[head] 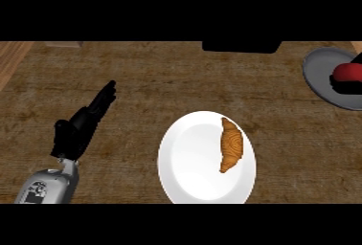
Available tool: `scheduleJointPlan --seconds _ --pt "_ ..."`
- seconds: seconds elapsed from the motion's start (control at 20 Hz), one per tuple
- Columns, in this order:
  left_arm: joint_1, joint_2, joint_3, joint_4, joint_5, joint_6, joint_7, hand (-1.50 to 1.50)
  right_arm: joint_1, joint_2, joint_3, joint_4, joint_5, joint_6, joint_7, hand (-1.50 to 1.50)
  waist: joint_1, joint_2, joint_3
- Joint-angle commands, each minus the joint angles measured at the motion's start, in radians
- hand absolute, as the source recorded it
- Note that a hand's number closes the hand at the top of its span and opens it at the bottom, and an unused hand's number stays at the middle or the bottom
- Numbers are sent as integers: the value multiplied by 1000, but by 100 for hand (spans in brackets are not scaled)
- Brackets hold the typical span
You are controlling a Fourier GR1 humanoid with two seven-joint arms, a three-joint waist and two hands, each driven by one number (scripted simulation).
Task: Pick the tomato from the plate and place it in the pan
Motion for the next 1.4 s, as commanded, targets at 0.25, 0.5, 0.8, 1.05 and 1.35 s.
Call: scheduleJointPlan --seconds 0.25,0.5,0.8,1.05,1.35 --pt "-51 5 15 30 25 -34 6 0 -50 -70 12 221 42 149 148 -150 30 21 2" --pt "-48 -17 -10 21 5 -25 -14 0 -68 -63 -47 218 -15 175 112 -150 42 30 7" --pt "-42 6 16 0 16 -28 4 0 -84 -49 -206 171 -180 232 -29 -150 38 20 9" --pt "-29 -7 1 10 -3 -19 -9 0 -72 -110 -321 179 -299 382 -88 -150 24 21 9" --pt "12 0 9 15 2 -27 -31 0 36 -149 -378 195 -360 565 -202 -150 13 16 7"
